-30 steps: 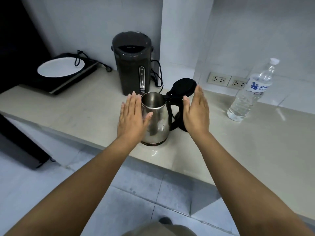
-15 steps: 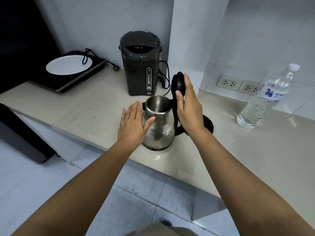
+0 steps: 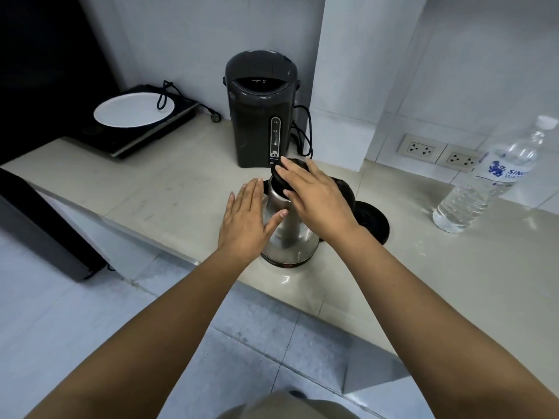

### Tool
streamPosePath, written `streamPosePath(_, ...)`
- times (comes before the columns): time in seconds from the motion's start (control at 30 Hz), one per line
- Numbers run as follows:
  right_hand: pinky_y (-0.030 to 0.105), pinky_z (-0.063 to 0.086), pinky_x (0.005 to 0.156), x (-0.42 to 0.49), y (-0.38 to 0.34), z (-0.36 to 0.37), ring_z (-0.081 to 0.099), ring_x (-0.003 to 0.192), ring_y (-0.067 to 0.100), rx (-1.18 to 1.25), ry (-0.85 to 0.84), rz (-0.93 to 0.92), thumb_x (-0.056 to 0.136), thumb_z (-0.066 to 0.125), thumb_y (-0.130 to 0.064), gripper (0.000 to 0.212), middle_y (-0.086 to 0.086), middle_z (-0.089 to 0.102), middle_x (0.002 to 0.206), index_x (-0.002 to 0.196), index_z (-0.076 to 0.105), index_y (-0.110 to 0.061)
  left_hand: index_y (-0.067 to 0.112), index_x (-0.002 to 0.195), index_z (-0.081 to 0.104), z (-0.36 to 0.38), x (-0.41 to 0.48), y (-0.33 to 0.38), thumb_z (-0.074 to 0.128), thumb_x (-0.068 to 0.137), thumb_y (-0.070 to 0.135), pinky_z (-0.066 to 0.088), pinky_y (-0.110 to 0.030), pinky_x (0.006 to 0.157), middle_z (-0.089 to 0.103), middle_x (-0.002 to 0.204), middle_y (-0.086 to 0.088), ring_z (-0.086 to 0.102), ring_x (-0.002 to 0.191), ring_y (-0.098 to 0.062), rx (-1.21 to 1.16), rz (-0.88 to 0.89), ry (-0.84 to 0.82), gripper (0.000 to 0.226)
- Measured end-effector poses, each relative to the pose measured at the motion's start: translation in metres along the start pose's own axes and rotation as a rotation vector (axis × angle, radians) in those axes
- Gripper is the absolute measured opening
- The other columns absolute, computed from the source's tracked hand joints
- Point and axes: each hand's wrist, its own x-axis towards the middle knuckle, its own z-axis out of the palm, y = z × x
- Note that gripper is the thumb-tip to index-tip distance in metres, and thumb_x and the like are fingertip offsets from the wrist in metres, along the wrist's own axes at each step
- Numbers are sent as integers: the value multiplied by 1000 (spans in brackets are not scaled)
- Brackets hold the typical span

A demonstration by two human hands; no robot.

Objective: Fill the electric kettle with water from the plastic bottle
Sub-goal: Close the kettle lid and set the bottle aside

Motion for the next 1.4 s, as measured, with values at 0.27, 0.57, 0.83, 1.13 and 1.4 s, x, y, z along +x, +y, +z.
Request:
streamPosePath(0.27,48,21,116,2,-3,0,16,148,29,-53,-79,14,99,46,-29,48,-15,26,157,146,37,-32,17,157,1,1,1,-2,18,92,69,-3,-35,122,4,164,1,-1,150,-11,-2,6,-1,85)
streamPosePath(0.57,51,11,118,-1,-5,-1,7,150,26,-56,-123,13,102,37,-34,46,-13,16,160,148,32,-32,18,156,-2,-2,0,-2,20,94,68,-5,-34,122,0,164,1,-5,150,-11,7,7,-3,83)
streamPosePath(0.83,32,4,122,-14,18,-1,14,148,15,27,129,142,104,29,-34,50,-1,23,159,152,24,-20,14,156,3,-15,8,23,22,92,66,-4,-32,122,-1,164,0,-6,150,-11,-127,70,119,84)
streamPosePath(1.13,35,24,118,-35,51,16,26,143,23,164,115,330,95,47,-16,60,10,30,155,151,24,-10,11,155,14,-5,20,43,22,92,65,2,-34,122,17,162,-4,1,151,-15,-94,133,135,84)
streamPosePath(1.4,37,38,103,-31,68,25,42,130,27,206,123,415,97,49,-21,58,9,44,142,149,26,-14,10,155,12,1,20,43,13,89,71,5,-35,123,16,162,-6,3,151,-16,-70,115,162,90)
